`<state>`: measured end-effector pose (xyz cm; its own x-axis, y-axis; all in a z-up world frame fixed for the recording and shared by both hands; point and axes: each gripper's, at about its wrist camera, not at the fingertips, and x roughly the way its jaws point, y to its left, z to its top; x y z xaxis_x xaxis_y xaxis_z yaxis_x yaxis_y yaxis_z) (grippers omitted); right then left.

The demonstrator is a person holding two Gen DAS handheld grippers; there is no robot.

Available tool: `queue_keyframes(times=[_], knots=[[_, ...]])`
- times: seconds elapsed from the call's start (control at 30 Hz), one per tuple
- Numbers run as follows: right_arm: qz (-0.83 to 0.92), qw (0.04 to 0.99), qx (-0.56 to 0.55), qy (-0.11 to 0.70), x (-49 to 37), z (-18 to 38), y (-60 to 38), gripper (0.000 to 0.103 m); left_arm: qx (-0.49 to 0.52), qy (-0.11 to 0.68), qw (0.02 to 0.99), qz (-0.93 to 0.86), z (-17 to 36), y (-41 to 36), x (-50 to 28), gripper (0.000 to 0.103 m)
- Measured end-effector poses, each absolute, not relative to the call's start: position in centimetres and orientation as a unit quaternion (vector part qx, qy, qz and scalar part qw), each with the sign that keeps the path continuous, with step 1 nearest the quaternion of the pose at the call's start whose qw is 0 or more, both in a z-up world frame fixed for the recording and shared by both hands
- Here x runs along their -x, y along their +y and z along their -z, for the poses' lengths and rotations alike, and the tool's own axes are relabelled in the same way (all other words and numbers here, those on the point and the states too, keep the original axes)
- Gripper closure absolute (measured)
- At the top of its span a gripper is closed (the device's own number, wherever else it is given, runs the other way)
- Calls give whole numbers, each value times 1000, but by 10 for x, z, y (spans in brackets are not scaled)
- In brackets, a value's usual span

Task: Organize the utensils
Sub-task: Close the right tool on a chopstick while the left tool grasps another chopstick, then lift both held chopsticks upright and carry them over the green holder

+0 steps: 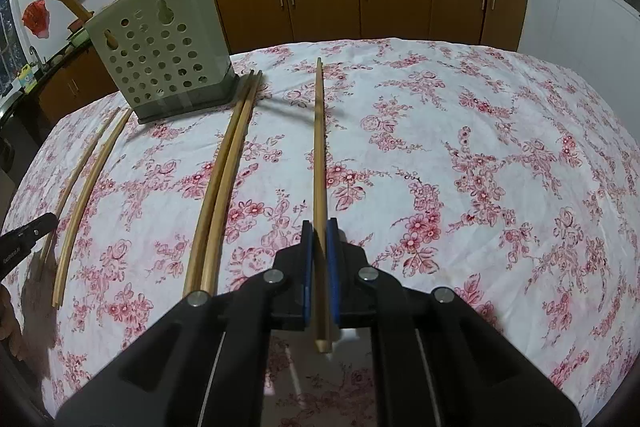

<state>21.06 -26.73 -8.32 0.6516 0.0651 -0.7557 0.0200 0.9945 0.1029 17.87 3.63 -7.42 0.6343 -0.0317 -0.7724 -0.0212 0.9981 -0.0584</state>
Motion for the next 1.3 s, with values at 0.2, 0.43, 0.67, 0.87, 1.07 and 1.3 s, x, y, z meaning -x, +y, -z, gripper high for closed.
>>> queue_keyframes(times=[0.2,0.43,0.67,0.87,1.07,1.3], knots=[[-13,909,-54,413,-210,79,-268,95,24,431,902,8,72,35,-178,96],[-15,928,-62,367,-201,47,-274,95,25,395,918,12,44,35,-172,96],[-16,937,-69,342,-197,30,-279,95,33,361,932,18,17,37,-168,96],[-18,939,-71,335,-195,26,-279,95,35,351,936,18,10,35,-168,96],[-18,941,-73,329,-194,22,-280,95,35,345,938,17,6,36,-166,96],[-19,952,-77,296,-192,2,-283,95,37,319,947,16,-14,38,-165,96]])
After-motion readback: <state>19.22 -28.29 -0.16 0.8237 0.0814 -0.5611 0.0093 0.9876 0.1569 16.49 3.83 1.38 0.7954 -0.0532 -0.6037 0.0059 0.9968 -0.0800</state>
